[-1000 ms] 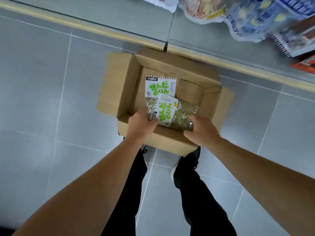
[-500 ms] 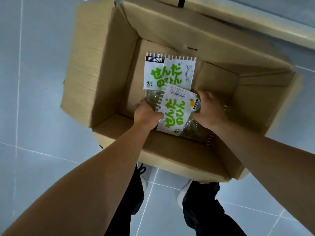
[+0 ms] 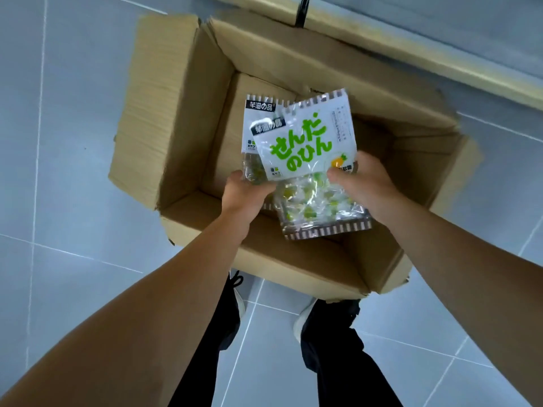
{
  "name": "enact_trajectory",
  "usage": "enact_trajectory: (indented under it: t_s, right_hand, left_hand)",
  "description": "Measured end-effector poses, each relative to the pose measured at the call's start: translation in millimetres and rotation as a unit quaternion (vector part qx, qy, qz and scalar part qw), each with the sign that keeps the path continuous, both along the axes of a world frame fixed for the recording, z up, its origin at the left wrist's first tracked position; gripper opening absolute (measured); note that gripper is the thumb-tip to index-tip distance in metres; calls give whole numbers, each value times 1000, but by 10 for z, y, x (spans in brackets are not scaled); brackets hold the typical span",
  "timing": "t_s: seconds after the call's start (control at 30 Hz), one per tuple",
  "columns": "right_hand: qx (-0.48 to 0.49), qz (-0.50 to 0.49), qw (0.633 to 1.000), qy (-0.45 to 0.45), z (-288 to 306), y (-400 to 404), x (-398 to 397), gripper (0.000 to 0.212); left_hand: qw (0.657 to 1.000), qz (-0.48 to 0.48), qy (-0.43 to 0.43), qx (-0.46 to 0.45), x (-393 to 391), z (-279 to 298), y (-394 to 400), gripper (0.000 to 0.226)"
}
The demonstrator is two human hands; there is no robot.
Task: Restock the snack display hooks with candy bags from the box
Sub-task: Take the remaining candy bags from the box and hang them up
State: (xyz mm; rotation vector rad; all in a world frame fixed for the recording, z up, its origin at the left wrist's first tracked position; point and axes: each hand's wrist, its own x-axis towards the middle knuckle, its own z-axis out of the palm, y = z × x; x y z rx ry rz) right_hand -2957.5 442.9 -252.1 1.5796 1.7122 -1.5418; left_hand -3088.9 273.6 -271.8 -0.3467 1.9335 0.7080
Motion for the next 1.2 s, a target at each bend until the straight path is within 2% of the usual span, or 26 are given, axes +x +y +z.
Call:
enact_trajectory:
  t_s: [0.07, 0.13, 0.23, 0.37, 0.5, 0.57, 0.77, 0.83, 0.9, 1.0, 1.2]
  right_hand:
    - [-40, -43, 998, 36, 190, 10, -11, 22]
    - [-70, -59, 994, 54, 422, 9, -9, 21]
    - [-83, -94, 991, 50, 795, -17, 41, 28]
    - [-69, -122, 988, 58, 1533, -35, 153, 34]
    - [-79, -137, 984, 82, 2416, 23, 322, 21]
    - [-81, -150, 981, 92, 2878, 36, 423, 19]
    - [-55, -191, 973, 115, 4216, -89, 704, 17]
    - [-49, -197, 972, 119, 4681, -195, 798, 25]
    - [-43, -202, 970, 124, 4977, -273, 886, 26]
    - [-30, -214, 965, 151, 5460, -479, 1058, 10]
    - [-17, -226, 955, 192, 6211, -1051, 1434, 24]
  left_hand:
    - [997, 40, -57, 40, 38, 175, 28, 46]
    - [991, 68, -93, 63, 51, 437, 43, 29]
    - [986, 71, -126, 87, 83, 877, 84, 32]
    - [990, 41, -96, 95, 189, 1644, 163, 27]
    - [989, 38, -85, 118, 299, 2469, 205, 41]
    - [987, 32, -71, 138, 365, 2939, 221, 41]
    - [985, -6, -33, 171, 653, 4286, 199, 20]
    - [981, -3, -19, 191, 783, 4763, 121, 17]
    - [978, 0, -13, 206, 899, 5095, 50, 15]
    - [972, -8, -7, 234, 1060, 5574, -164, 7]
    - [957, -43, 42, 283, 1331, 6298, -708, 10]
